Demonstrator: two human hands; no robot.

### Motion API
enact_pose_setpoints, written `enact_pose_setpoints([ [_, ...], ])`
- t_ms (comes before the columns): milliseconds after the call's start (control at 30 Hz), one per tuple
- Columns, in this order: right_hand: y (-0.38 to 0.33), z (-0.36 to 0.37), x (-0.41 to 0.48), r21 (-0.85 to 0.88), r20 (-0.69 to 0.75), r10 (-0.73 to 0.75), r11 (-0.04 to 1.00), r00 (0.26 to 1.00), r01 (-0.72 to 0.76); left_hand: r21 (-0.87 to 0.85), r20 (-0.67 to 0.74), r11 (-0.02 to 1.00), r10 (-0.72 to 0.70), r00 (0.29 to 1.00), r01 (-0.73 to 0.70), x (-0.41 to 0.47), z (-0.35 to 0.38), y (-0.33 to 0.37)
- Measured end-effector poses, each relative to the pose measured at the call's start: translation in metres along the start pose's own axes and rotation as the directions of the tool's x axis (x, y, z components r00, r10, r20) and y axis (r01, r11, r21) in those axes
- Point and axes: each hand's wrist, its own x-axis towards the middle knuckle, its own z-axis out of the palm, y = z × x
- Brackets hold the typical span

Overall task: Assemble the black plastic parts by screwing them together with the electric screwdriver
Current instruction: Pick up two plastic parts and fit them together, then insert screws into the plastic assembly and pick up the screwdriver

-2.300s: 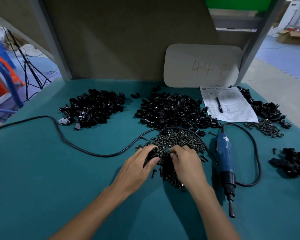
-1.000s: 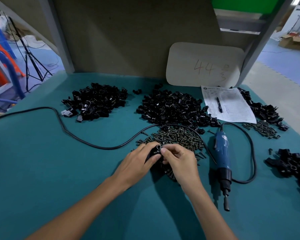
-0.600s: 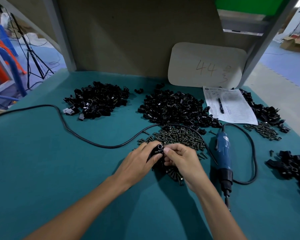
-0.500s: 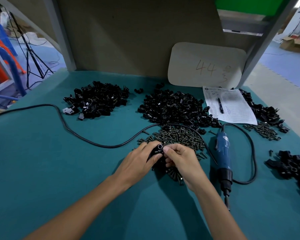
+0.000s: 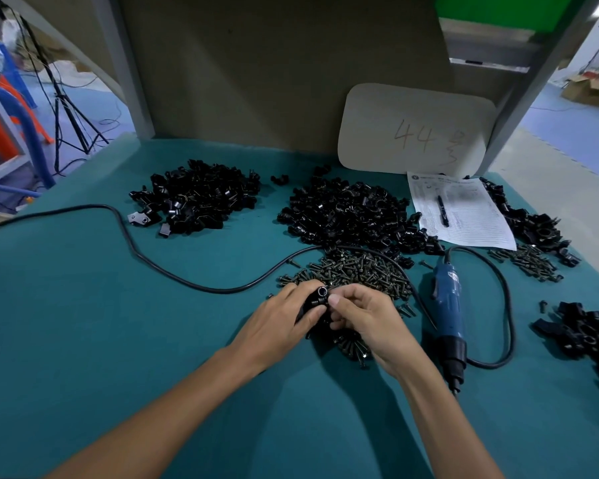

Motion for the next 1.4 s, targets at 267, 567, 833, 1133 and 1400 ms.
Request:
enact_pose_setpoints([
  [267,0.004,-0.002,0.003,-0.256,0.024,-0.024,0.966,0.999,0.030,-0.006,-0.006,1.000,0.000,1.000,0.000,0.000,0.000,0.000],
  [567,-0.019,-0.039,-0.001,-0.820,-0.207,-0.254,0.572,0.945,-0.026,0.000,-0.024,1.000,0.012,1.000,-0.012,-0.001,0.002,-0.004],
  [833,-0.011,-0.137,-0.006,-0.734,-0.567,0.099,0.389,0.818,-0.556,0.001,-0.025,1.000,0.015,1.000,-0.015,0.001,0.004,-0.005],
  [1133,0.001,-0.138,-0.012,0.194,-0.357,0.197,0.972,0.913,-0.134,0.035,-0.001,0.999,0.004,1.000,-0.004,0.000,0.003,-0.002],
  [1400,0.012,-0.093,-0.007,0.566,-0.325,0.171,0.823,0.930,0.047,0.062,0.017,0.998,-0.002,1.000,0.001,0.000,0.002,-0.001],
])
